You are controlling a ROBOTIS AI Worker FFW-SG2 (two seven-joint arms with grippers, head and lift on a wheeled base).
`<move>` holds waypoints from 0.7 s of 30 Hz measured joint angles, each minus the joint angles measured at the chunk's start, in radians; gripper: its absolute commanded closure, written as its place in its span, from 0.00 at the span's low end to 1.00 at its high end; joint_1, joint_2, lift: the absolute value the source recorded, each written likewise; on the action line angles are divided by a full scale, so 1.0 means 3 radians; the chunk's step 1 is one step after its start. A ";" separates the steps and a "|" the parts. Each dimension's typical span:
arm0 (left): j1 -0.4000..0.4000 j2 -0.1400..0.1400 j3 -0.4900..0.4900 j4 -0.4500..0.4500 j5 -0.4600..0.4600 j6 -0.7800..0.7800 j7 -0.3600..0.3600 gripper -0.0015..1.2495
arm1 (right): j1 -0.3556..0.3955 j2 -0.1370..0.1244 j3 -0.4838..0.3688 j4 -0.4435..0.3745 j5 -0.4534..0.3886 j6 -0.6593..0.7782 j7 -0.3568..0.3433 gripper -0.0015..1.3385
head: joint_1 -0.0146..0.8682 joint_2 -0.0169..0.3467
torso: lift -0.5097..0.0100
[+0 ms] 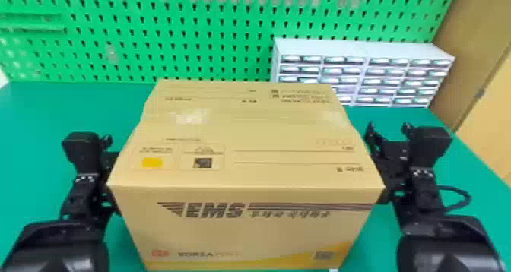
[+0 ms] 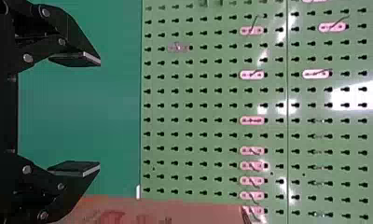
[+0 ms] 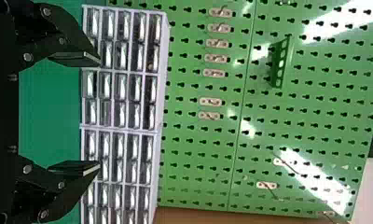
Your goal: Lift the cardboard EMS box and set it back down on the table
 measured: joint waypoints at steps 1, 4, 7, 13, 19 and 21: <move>-0.0007 0.0001 -0.0026 0.0008 0.0009 0.0002 0.0000 0.37 | -0.0005 0.0000 0.0024 0.0009 -0.0003 0.0001 0.0000 0.36 | 0.78 0.01 | 0.80; -0.0021 0.0000 -0.0085 0.0023 0.0034 0.0002 -0.0001 0.37 | -0.0021 0.0000 0.0085 0.0030 -0.0007 0.0004 0.0000 0.36 | 0.78 0.01 | 0.80; -0.0031 0.0001 -0.0138 0.0034 0.0062 0.0002 -0.0001 0.37 | -0.0040 -0.0001 0.0140 0.0054 -0.0009 0.0004 0.0000 0.36 | 0.78 0.01 | 0.80; -0.0051 0.0001 -0.0213 0.0052 0.0077 0.0003 -0.0011 0.37 | -0.0062 -0.0001 0.0209 0.0084 -0.0014 0.0004 -0.0001 0.36 | 0.78 0.01 | 0.80; -0.0055 0.0001 -0.0232 0.0061 0.0081 0.0003 -0.0016 0.37 | -0.0064 -0.0006 0.0227 0.0092 -0.0015 0.0007 0.0000 0.36 | 0.78 0.01 | 0.80; -0.0055 0.0001 -0.0232 0.0061 0.0083 0.0003 -0.0016 0.37 | -0.0064 -0.0008 0.0229 0.0093 -0.0017 0.0010 0.0000 0.36 | 0.78 0.01 | 0.80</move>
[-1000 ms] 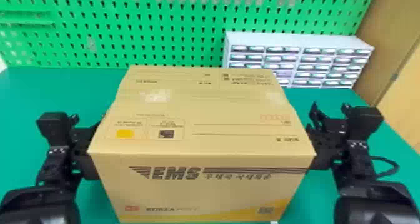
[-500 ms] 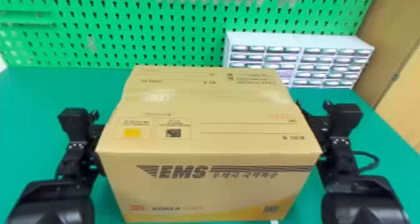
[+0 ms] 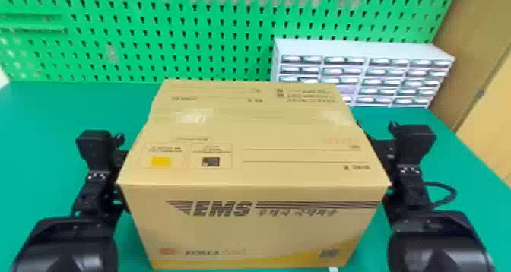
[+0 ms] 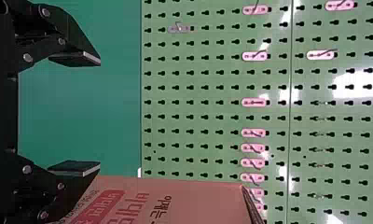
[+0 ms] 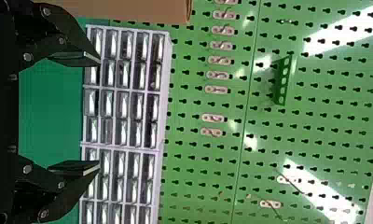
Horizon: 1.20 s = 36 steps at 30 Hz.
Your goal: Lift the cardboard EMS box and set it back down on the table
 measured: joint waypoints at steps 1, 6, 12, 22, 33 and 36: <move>0.0000 0.0000 0.0000 0.0000 0.0000 0.0000 0.0000 0.37 | 0.0000 -0.0001 0.0001 0.0000 -0.0002 0.0003 0.0000 0.36 | 0.78 0.01 | 0.80; 0.0000 0.0000 -0.0001 0.0001 0.0001 0.0000 0.0000 0.37 | 0.0004 -0.0002 0.0001 0.0001 -0.0011 0.0012 0.0000 0.36 | 0.78 0.01 | 0.80; -0.0006 0.0000 -0.0005 0.0001 0.0026 0.0000 0.0000 0.37 | 0.0002 -0.0008 0.0010 0.0001 -0.0012 0.0020 0.0000 0.36 | 0.78 0.01 | 0.80; -0.0083 -0.0001 -0.0009 -0.0014 0.0057 0.0000 -0.0001 0.37 | -0.0063 -0.0036 0.0056 0.0000 -0.0061 0.0033 0.0000 0.36 | 0.78 0.01 | 0.80; -0.0182 -0.0001 -0.0005 -0.0123 0.0057 0.0000 -0.0001 0.37 | -0.0207 -0.0092 0.0148 -0.0069 -0.0133 0.0031 0.0001 0.36 | 0.78 0.01 | 0.80; -0.0214 -0.0001 0.0000 -0.0160 0.0054 0.0000 -0.0001 0.37 | -0.0248 -0.0105 0.0166 -0.0093 -0.0142 0.0031 0.0000 0.36 | 0.78 0.01 | 0.80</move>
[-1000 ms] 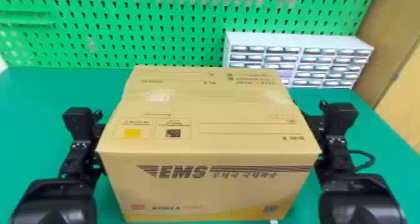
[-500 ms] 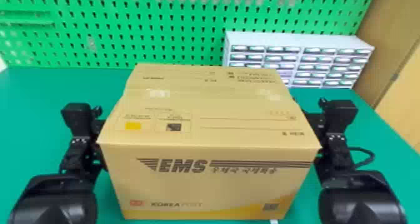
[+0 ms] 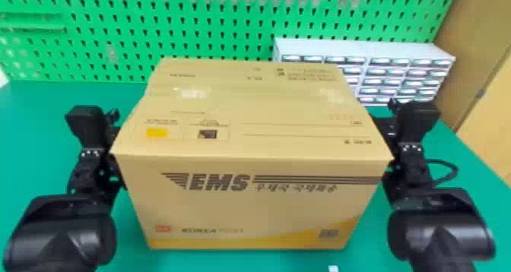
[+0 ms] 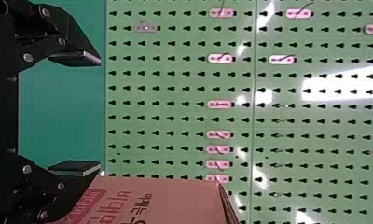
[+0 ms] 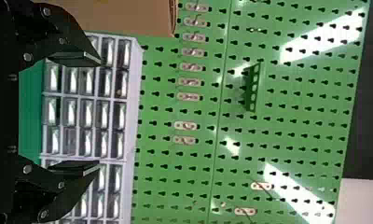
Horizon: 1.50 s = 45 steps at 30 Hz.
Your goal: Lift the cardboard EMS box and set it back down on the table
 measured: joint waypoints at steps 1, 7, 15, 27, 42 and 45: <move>-0.0016 0.0000 0.0004 -0.0018 -0.0002 0.0000 0.0000 0.37 | -0.0017 -0.0005 0.0004 -0.0012 -0.0002 0.0000 0.0000 0.36 | 0.78 0.01 | 0.80; -0.0099 0.0000 0.0052 -0.0120 -0.0029 0.0026 -0.0075 0.37 | -0.0097 -0.0016 0.0010 -0.0064 -0.0012 0.0001 0.0000 0.36 | 0.78 0.01 | 0.80; -0.0175 0.0000 0.0094 -0.0206 -0.0064 0.0061 -0.0213 0.37 | -0.0181 -0.0029 0.0007 -0.0112 -0.0028 0.0002 0.0000 0.36 | 0.78 0.01 | 0.80; -0.0171 -0.0001 0.0094 -0.0215 -0.0069 0.0071 -0.0212 0.37 | -0.0176 -0.0030 -0.0001 -0.0123 -0.0029 0.0008 0.0000 0.36 | 0.78 0.01 | 0.80; -0.0147 -0.0001 0.0087 -0.0215 -0.0069 0.0076 -0.0209 0.37 | -0.0180 -0.0025 -0.0002 -0.0128 -0.0025 0.0024 0.0000 0.36 | 0.78 0.01 | 0.80; -0.0140 -0.0001 0.0087 -0.0215 -0.0069 0.0076 -0.0209 0.37 | -0.0184 -0.0025 0.0003 -0.0132 -0.0024 0.0024 0.0000 0.36 | 0.78 0.01 | 0.80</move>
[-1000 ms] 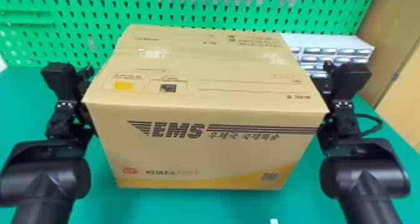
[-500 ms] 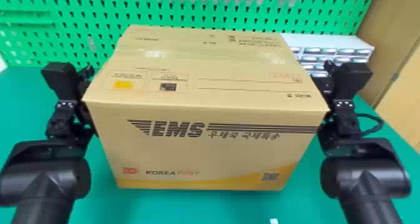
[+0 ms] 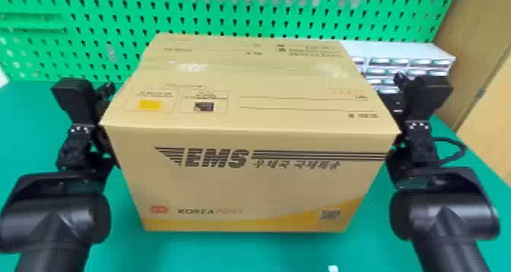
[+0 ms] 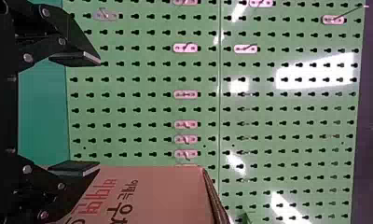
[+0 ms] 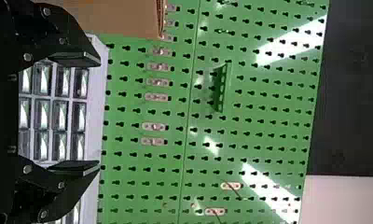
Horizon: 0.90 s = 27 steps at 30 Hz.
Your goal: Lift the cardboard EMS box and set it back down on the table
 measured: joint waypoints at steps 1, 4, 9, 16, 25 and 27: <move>0.0002 0.0000 0.0000 0.0000 0.0000 0.0000 0.0000 0.37 | -0.0001 0.0000 0.0002 -0.0002 0.0000 0.0000 0.0000 0.36 | 0.78 0.01 | 0.80; 0.0005 0.0000 0.0000 0.0000 0.0000 0.0003 0.0000 0.37 | -0.0002 0.0000 0.0004 -0.0006 0.0000 0.0002 0.0000 0.36 | 0.78 0.01 | 0.80; 0.0006 0.0000 -0.0001 0.0000 0.0000 0.0005 -0.0001 0.37 | -0.0006 0.0004 0.0006 -0.0009 0.0000 0.0009 0.0000 0.36 | 0.78 0.01 | 0.80; -0.0005 0.0000 -0.0007 0.0000 0.0004 0.0005 -0.0001 0.37 | -0.0012 0.0010 0.0009 -0.0013 0.0000 0.0019 0.0000 0.36 | 0.78 0.01 | 0.80; -0.0002 0.0000 -0.0017 0.0000 0.0001 0.0011 0.0000 0.37 | 0.0001 0.0008 0.0020 -0.0013 0.0006 0.0043 0.0000 0.36 | 0.78 0.01 | 0.80; 0.0004 0.0000 -0.0021 0.0000 -0.0005 0.0013 0.0000 0.37 | 0.0007 0.0004 0.0017 -0.0013 0.0009 0.0060 0.0000 0.36 | 0.78 0.01 | 0.80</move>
